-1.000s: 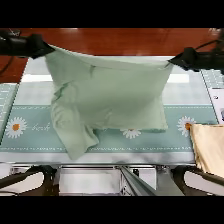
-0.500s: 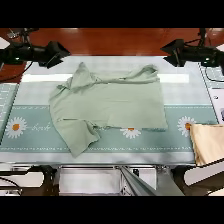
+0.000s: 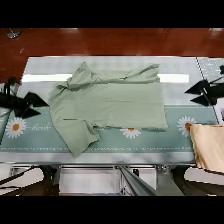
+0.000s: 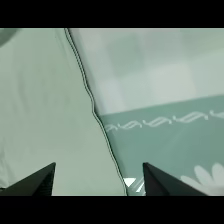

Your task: Fold the shirts.

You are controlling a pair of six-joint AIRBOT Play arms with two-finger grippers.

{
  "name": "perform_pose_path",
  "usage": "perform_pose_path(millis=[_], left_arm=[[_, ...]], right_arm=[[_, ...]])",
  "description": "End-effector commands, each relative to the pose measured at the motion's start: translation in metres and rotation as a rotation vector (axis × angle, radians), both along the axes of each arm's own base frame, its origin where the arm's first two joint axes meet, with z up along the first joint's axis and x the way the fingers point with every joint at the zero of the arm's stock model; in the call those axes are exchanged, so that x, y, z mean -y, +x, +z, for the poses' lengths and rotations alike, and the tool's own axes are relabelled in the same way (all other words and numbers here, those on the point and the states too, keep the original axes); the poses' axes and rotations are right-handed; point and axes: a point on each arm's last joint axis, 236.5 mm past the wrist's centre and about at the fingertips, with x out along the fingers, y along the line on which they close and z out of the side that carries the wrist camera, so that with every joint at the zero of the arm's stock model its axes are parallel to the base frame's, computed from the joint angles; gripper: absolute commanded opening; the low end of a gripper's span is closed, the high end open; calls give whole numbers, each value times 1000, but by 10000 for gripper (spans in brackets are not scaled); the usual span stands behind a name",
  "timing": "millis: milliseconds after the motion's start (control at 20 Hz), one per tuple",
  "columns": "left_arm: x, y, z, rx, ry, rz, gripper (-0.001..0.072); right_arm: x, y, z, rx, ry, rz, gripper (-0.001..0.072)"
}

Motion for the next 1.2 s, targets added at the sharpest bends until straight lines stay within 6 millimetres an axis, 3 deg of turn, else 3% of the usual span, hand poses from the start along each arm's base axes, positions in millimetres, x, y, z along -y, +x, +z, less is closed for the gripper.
perform_pose_path(millis=[0, 200, 400, 650, 750, 900, 1050, 1150], left_arm=[[10, -41, -31, 24, -151, 188, 702], [16, -51, -52, 17, -183, 272, 703], [23, -28, -61, 76, -120, 254, 703], [64, -8, -67, 114, -67, 135, 682], [73, -4, -58, 145, -71, 60, 52], [76, 1, -44, 169, -90, 15, 35], [79, -1, -42, 165, -101, 1, 36], [80, -3, -41, 161, -106, -4, 36]], right_arm=[[-23, -51, -27, 44, 20, -73, 628], [-54, -65, -33, 78, 116, -147, 627], [-62, -75, -39, 48, 137, -130, 627], [-67, -81, -38, 30, 152, -108, 628], [-64, -88, -44, 1, 126, -94, 627], [-54, -109, -62, -105, 49, -77, 627], [-80, -121, -77, -194, 38, 33, 627], [-98, -112, -83, -204, 55, 59, 627]])
